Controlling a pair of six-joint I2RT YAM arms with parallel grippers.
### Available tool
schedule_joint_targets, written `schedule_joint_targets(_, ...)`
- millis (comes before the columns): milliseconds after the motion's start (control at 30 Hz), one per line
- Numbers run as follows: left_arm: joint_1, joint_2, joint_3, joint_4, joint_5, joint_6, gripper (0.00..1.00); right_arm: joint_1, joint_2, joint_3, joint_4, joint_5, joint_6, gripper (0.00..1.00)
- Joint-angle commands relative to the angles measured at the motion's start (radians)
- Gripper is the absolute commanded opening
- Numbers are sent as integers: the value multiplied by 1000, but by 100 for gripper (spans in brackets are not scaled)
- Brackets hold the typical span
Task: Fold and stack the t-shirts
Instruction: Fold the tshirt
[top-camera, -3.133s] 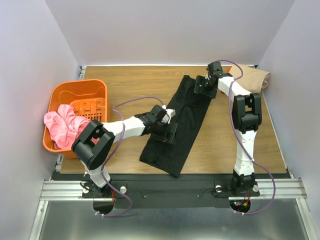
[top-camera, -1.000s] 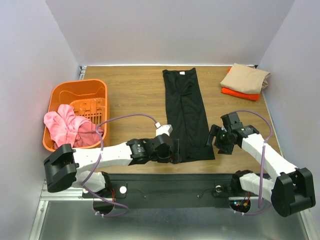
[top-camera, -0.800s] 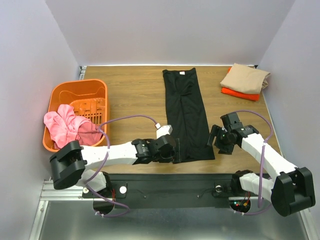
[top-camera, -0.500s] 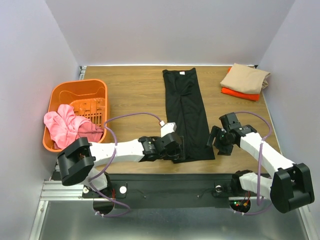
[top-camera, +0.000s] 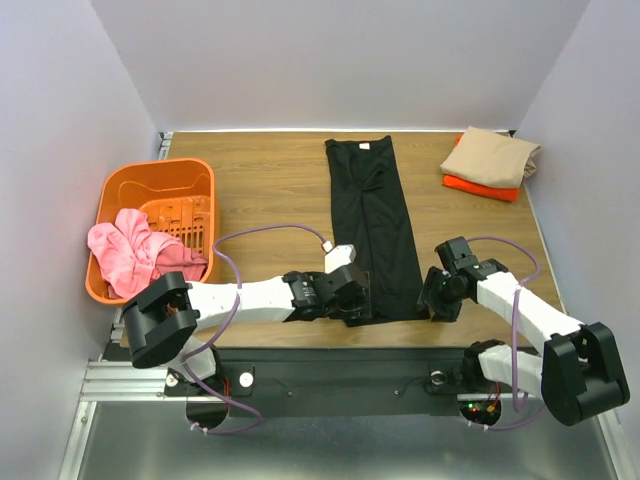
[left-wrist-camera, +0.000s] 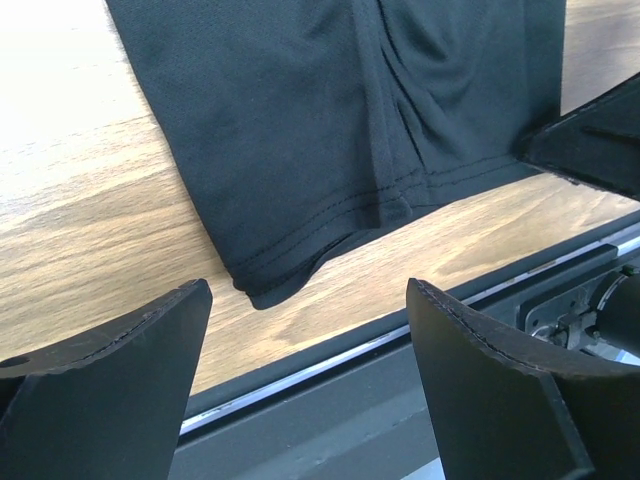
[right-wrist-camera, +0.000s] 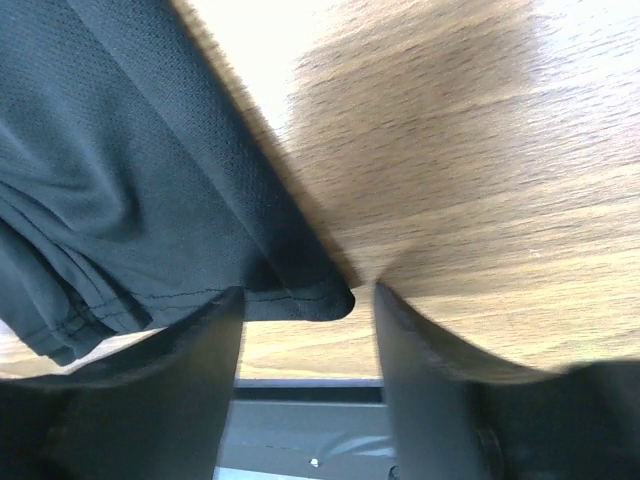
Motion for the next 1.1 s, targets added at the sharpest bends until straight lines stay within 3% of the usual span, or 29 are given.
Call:
schedule_joint_targets(0, 4, -3, 13, -17, -29, -13, 90, 13, 11, 0, 33, 34, 11, 55)
schedule_joint_targets(167, 7, 23, 20, -29, -26, -10, 88, 16, 31, 0, 58, 38, 11, 48)
schedule_joint_targets(300, 5, 56, 37, -75, -46, -15, 74, 21, 55, 2, 72, 23, -5, 39)
schedule_joint_targets(533, 7, 95, 46, -104, -55, -23, 74, 24, 37, 3, 73, 15, -12, 25)
schedule_joint_targets(867, 13, 161, 62, -71, -27, 10, 72, 25, 39, 0, 73, 9, -15, 23)
schedule_joint_targets(1067, 15, 181, 60, -78, -20, 14, 51, 25, 37, 0, 73, 14, -15, 21)
